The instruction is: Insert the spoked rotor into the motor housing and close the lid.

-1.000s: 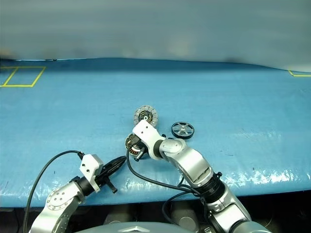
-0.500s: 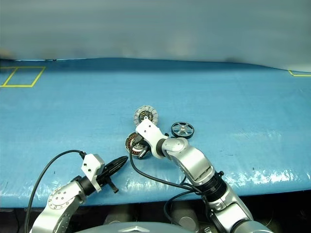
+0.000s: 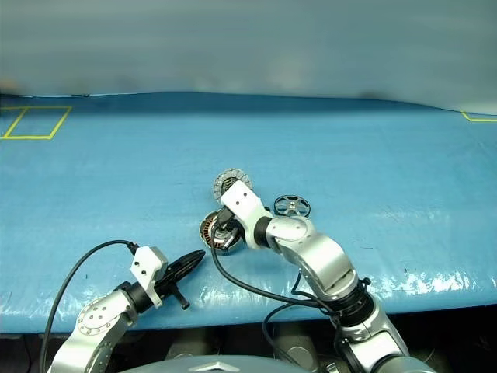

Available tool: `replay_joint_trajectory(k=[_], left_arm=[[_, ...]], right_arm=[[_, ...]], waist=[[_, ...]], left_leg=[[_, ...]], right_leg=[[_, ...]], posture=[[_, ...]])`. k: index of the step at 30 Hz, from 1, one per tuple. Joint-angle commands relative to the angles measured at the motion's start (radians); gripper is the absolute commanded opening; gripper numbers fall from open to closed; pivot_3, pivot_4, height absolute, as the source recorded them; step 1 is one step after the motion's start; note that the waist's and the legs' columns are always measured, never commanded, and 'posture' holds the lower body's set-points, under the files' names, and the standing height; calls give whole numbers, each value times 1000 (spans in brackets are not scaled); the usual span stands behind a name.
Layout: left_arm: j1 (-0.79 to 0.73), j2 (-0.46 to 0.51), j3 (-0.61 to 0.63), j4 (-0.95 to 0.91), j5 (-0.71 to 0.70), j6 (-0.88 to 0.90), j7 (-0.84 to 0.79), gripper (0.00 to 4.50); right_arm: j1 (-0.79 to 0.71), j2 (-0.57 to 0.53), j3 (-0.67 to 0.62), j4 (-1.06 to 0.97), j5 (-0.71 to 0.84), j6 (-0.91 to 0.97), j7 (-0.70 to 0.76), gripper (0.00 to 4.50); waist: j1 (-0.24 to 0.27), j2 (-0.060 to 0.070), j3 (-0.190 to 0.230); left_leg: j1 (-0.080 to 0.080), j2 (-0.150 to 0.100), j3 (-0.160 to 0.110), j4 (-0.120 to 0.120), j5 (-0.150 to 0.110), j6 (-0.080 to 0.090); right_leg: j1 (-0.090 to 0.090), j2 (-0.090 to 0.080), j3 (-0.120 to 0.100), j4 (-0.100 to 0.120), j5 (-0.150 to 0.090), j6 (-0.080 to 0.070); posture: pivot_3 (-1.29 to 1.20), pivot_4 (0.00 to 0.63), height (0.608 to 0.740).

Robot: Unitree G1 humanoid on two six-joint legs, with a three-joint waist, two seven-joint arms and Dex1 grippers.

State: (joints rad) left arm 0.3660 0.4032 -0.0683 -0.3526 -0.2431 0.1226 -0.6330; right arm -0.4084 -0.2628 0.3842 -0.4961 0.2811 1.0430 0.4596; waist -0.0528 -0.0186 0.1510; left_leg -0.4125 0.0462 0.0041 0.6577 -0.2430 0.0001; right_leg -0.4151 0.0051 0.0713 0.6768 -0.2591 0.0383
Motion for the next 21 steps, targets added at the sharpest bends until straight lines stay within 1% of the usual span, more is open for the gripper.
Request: replay_joint_trajectory(k=[1,4,6,7,9,13,17,21], left_arm=[[-1,7,-2,-19,-4,-4,-3,0],[-7,9,-3,-16,-6,-2,-8,0],[-11,11,-5,-14,-7,-1,-12,0],[-12,12,-5,-13,-7,-1,-13,0],[-15,12,-5,-10,-8,-1,-15,0],[-16,14,-4,-7,-10,-1,-17,0],[-15,16,-1,-7,-10,-1,-16,0],[-13,18,2,-7,-10,-2,-15,0]], right_arm=[[-8,-73,-93,-63,16,20,13,14],[-4,-145,-163,-37,16,49,11,14],[1,-194,-194,-6,9,45,17,367],[3,-212,-208,7,9,44,21,593],[8,-240,-226,34,0,37,18,1248],[15,-252,-244,74,-13,26,1,2520],[35,-259,-257,122,-19,-6,0,2520],[52,-289,-267,160,-25,-55,26,2520]], waist=[[2,0,0],[3,0,0],[3,0,0],[3,0,0],[2,0,0],[1,0,0],[3,0,0],[3,0,1]], left_leg=[[0,0,0,0,0,0],[0,0,0,0,0,0],[0,-1,1,0,0,0],[0,-1,1,0,0,0],[0,-1,1,-1,0,0],[0,-2,1,-2,0,0],[0,-2,1,-2,0,0],[0,-1,1,-2,0,0]], right_leg=[[0,0,0,0,0,0],[0,-1,0,0,0,0],[0,-1,0,-1,0,0],[0,-1,0,-1,0,0],[0,0,0,-1,0,0],[0,3,0,-1,0,0],[0,3,0,-1,0,1],[0,2,1,-1,0,0]], posture=[[0,150,740],[0,150,740],[0,150,740],[0,150,740],[0,150,740],[0,150,740],[0,150,740],[0,150,740]])
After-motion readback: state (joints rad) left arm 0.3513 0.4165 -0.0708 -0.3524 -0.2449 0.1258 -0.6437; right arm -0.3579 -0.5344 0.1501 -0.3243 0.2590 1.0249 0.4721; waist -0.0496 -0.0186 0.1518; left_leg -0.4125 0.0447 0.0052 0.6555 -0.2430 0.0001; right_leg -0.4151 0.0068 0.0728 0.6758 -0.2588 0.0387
